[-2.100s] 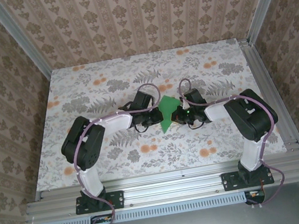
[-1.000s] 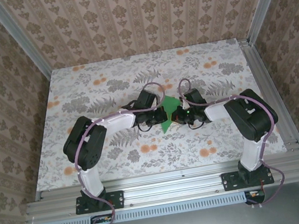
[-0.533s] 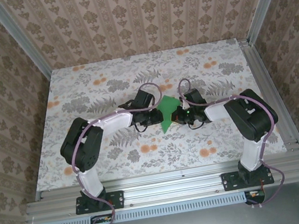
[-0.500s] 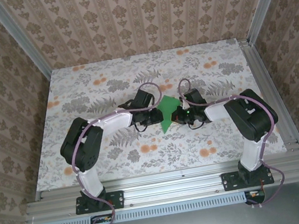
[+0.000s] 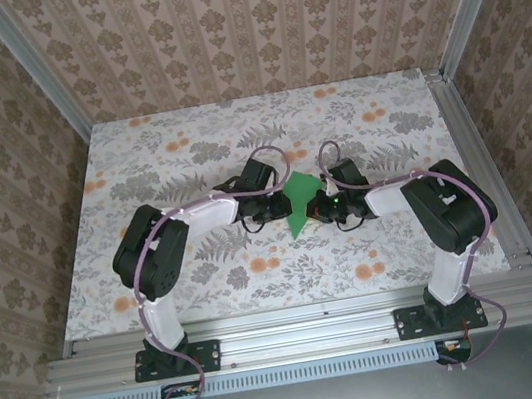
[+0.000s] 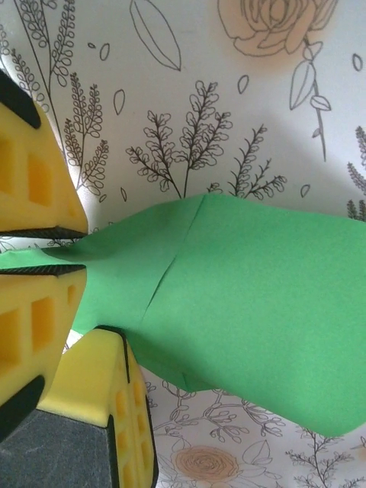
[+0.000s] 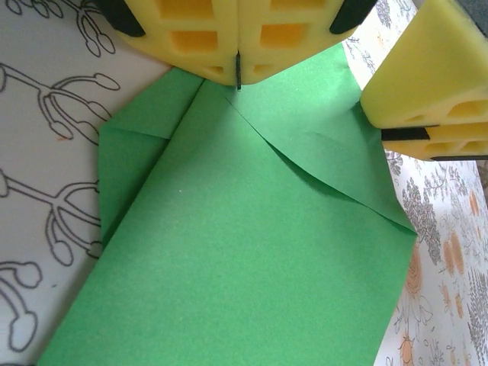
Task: Fold a paper plane with a square sheet of paper (pick it up from the middle)
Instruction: Fold the wing for the fifth time at the center of the table.
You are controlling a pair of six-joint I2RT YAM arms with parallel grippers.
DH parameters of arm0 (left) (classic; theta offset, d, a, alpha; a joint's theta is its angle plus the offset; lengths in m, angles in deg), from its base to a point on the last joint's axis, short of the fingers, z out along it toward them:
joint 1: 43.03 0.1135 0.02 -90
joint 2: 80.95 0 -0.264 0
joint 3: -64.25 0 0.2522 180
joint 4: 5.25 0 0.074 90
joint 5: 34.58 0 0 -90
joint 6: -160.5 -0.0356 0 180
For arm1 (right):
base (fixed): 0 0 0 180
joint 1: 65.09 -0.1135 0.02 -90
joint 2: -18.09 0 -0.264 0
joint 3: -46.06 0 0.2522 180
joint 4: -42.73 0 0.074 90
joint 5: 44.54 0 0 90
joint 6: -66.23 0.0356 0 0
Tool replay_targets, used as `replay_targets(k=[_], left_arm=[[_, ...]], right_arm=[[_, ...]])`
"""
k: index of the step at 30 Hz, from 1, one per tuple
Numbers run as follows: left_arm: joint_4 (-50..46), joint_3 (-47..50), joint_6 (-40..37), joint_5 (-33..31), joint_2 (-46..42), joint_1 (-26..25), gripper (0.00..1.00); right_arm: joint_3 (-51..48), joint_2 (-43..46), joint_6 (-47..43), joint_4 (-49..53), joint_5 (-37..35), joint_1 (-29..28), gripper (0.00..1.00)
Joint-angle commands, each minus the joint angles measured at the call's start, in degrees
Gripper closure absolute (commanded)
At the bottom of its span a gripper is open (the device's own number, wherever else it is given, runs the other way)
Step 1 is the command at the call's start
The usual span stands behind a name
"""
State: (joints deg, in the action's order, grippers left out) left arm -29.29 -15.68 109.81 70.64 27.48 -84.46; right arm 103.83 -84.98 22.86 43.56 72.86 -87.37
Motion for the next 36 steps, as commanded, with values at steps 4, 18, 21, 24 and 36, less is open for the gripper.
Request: replay_targets(k=[4,18,21,24,36], left_arm=[[-0.5,-1.7,-0.8,1.1,0.8,-0.1,0.91],[-1.9,-4.1,-1.5,1.3,1.3,-2.3,1.0],[-1.2,-3.9,-1.0,1.8,1.5,-2.5,1.0],[-0.3,-4.0,-0.5,2.0,2.0,-2.9,1.0],[2.6,-4.0,1.6,3.2,4.0,-4.3,1.0]], right_arm=[[-1.5,0.2,-1.2,6.1,-2.3,0.3,1.0],[-1.3,0.0,-1.3,6.1,-2.5,0.4,1.0],[-1.4,-0.1,-1.3,6.2,-2.5,0.4,1.0],[-1.6,-0.1,-1.2,5.9,-2.5,0.4,1.0],[-2.0,-0.1,-0.9,4.9,-2.3,0.4,1.0]])
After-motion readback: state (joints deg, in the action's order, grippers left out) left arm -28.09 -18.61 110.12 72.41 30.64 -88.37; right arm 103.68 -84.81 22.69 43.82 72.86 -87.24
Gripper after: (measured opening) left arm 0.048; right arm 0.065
